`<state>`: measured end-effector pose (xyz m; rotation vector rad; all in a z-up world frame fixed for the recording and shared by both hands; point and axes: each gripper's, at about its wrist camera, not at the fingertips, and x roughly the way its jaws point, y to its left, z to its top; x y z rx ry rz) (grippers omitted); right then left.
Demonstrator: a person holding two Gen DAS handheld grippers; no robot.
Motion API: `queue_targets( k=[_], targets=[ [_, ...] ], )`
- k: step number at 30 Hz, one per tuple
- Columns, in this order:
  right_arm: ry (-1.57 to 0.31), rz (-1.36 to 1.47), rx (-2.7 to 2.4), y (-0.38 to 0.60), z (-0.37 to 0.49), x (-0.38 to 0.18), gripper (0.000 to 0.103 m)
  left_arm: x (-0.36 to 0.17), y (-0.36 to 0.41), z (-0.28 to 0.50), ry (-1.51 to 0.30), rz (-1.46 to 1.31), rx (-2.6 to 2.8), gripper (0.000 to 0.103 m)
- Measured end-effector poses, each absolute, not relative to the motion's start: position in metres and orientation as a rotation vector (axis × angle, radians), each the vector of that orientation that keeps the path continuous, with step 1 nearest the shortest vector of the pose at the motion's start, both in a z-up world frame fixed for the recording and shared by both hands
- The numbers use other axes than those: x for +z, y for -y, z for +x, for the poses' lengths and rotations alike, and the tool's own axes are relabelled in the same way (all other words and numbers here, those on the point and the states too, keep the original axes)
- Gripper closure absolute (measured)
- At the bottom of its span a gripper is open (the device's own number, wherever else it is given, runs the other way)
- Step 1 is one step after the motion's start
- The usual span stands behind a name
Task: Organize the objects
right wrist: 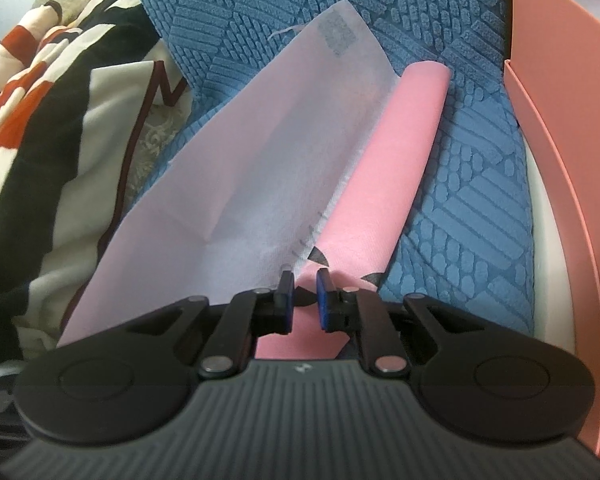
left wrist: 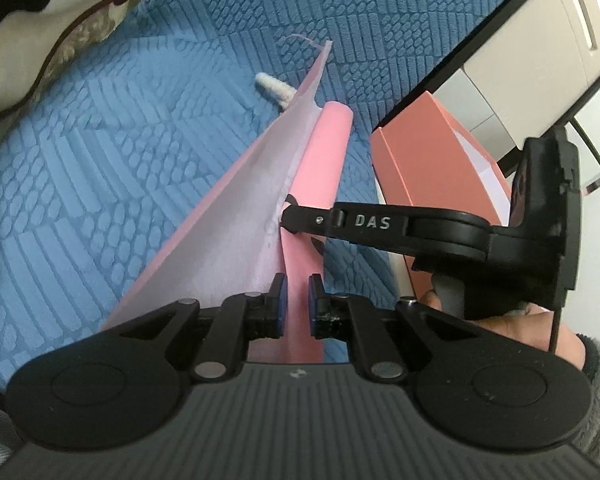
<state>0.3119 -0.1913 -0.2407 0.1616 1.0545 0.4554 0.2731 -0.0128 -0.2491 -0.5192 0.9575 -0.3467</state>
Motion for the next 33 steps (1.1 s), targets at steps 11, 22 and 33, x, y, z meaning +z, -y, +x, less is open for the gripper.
queue_targets(
  k=[11,22,33],
  targets=[
    [-1.057,0.149,0.456,0.190,0.313,-0.241,0.090,-0.234,0.006,0.262,-0.875,-0.512,-0.368,0.092],
    [-1.056,0.147,0.460,0.189,0.313,-0.241,0.090,-0.257,0.036,0.271,-1.006,-0.393,-0.423,0.092],
    [-0.965,0.153,0.349,0.209,0.326,-0.236,0.061,-0.272,0.036,0.276,-1.059,-0.388,-0.370,0.092]
  ],
)
